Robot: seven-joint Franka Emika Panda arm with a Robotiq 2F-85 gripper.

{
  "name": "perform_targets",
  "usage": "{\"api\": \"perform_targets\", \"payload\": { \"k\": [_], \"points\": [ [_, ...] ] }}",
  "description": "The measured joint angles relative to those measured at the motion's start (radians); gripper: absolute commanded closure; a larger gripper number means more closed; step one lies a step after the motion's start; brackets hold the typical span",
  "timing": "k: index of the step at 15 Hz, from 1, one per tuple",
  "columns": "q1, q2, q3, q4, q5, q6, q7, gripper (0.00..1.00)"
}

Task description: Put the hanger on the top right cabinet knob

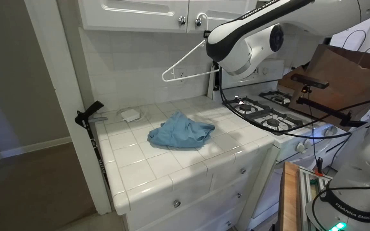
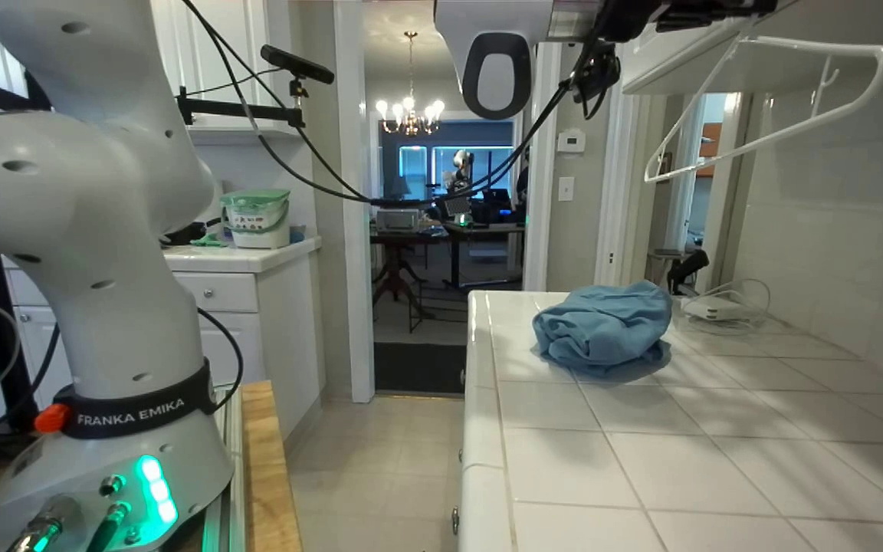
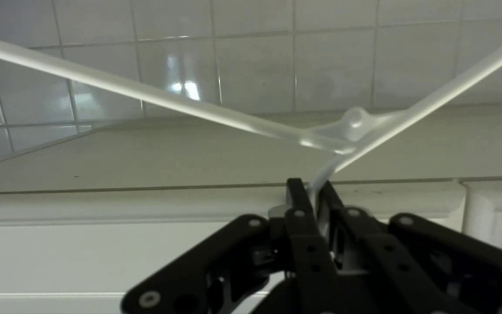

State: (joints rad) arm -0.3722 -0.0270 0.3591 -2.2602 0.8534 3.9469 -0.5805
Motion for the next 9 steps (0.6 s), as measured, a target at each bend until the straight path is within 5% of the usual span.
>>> {"api": "perform_targets", "payload": {
  "k": [9],
  "points": [
    [0.016,0.049,0.016,0.028,-0.011,0.000,-0.005,0.98]
  ]
}}
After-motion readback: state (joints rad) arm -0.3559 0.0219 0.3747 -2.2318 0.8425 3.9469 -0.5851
